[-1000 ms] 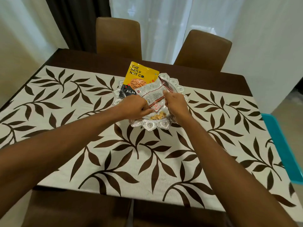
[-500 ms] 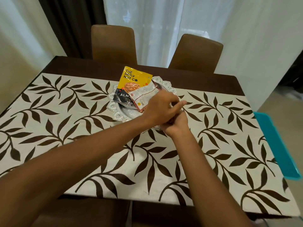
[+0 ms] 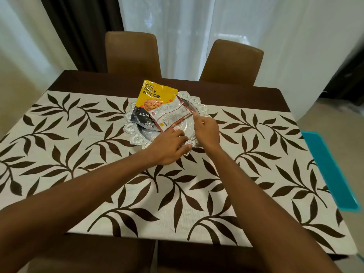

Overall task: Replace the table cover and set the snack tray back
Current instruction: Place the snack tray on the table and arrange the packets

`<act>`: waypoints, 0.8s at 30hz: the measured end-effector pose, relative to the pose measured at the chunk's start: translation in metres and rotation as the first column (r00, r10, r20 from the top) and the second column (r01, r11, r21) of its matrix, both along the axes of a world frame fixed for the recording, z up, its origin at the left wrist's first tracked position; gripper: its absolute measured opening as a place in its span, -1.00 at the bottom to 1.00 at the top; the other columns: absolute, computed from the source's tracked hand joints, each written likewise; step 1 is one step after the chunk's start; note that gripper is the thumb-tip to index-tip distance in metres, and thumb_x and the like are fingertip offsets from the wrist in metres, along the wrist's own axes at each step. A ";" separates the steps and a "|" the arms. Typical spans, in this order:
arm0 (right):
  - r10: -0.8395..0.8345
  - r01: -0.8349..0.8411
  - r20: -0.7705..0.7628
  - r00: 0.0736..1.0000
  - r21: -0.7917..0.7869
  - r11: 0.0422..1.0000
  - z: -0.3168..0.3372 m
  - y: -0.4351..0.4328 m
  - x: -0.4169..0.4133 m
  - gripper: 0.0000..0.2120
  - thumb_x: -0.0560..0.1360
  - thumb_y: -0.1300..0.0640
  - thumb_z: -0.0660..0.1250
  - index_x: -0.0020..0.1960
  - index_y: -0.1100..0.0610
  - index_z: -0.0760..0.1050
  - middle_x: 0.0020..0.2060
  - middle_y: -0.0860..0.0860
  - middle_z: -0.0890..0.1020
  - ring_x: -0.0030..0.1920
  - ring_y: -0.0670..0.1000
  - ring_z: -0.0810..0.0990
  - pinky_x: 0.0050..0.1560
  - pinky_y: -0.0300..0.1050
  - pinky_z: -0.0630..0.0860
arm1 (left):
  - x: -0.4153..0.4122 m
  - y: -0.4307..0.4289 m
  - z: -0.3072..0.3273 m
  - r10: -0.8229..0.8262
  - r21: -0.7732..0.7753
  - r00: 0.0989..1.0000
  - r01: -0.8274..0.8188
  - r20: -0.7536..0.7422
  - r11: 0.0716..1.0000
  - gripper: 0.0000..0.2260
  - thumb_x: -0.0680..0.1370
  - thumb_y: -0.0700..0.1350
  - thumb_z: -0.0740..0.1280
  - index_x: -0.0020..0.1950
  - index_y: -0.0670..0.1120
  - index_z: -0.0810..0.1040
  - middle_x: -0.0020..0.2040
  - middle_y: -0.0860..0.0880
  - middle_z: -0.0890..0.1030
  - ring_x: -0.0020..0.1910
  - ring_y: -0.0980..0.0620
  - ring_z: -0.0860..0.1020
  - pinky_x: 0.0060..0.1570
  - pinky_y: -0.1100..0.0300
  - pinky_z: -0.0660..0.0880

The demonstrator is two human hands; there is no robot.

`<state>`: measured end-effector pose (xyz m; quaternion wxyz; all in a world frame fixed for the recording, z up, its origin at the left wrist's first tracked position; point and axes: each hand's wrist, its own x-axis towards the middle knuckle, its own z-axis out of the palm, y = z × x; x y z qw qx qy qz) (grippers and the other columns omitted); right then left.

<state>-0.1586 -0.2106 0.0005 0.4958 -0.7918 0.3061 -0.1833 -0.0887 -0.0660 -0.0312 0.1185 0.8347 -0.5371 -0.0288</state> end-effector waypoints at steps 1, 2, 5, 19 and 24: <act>0.012 -0.013 -0.016 1.000 -0.042 0.999 0.000 0.001 0.002 -0.50 0.70 -0.07 0.16 -0.35 0.14 0.46 -0.46 0.06 0.48 -0.44 -0.06 0.39 -0.37 -0.14 0.31 | -0.001 0.001 0.000 0.000 -0.034 1.000 0.000 -0.009 0.999 -0.47 0.65 0.24 0.00 0.29 -0.04 0.59 0.15 -0.03 0.56 0.13 -0.01 0.43 0.07 0.08 0.41; 0.023 -0.026 -0.035 0.999 -0.079 0.997 -0.001 0.002 0.003 -0.50 0.70 -0.06 0.16 -0.36 0.12 0.44 -0.47 0.02 0.46 -0.45 -0.07 0.37 -0.36 -0.15 0.29 | -0.002 0.002 -0.002 -0.001 -0.062 1.000 0.000 -0.012 0.998 -0.50 0.66 0.22 0.03 0.23 -0.05 0.61 0.09 -0.03 0.56 0.08 0.01 0.44 0.02 0.10 0.40; 0.057 -0.069 -0.082 0.995 -0.164 0.984 -0.001 0.003 0.003 -0.51 0.70 -0.06 0.16 -0.37 0.08 0.41 -0.46 -0.03 0.46 -0.45 -0.10 0.37 -0.36 -0.17 0.30 | -0.003 0.006 -0.003 0.051 -0.104 0.998 -0.056 -0.043 0.993 -0.60 0.66 0.20 0.10 0.07 -0.07 0.58 -0.01 -0.02 0.53 -0.04 0.04 0.42 -0.08 0.09 0.43; 0.041 -0.090 -0.153 0.987 -0.331 0.939 -0.003 0.012 0.009 -0.50 0.70 -0.06 0.16 -0.41 -0.02 0.32 -0.50 -0.09 0.41 -0.48 -0.11 0.37 -0.39 -0.22 0.20 | 0.029 -0.015 0.011 0.118 0.062 0.953 -0.105 -0.279 0.993 -0.51 0.70 0.06 0.15 -0.40 -0.11 0.39 -0.47 -0.08 0.41 -0.50 0.02 0.32 -0.37 0.10 0.27; 0.024 -0.081 -0.168 0.986 -0.345 0.935 -0.003 0.013 0.008 -0.52 0.70 -0.06 0.16 -0.39 -0.02 0.32 -0.48 -0.10 0.42 -0.46 -0.11 0.38 -0.38 -0.23 0.21 | 0.036 -0.024 0.015 0.155 0.016 0.922 -0.160 -0.356 0.987 -0.50 0.68 0.05 0.21 -0.42 -0.15 0.44 -0.50 -0.10 0.42 -0.52 0.03 0.34 -0.39 0.13 0.25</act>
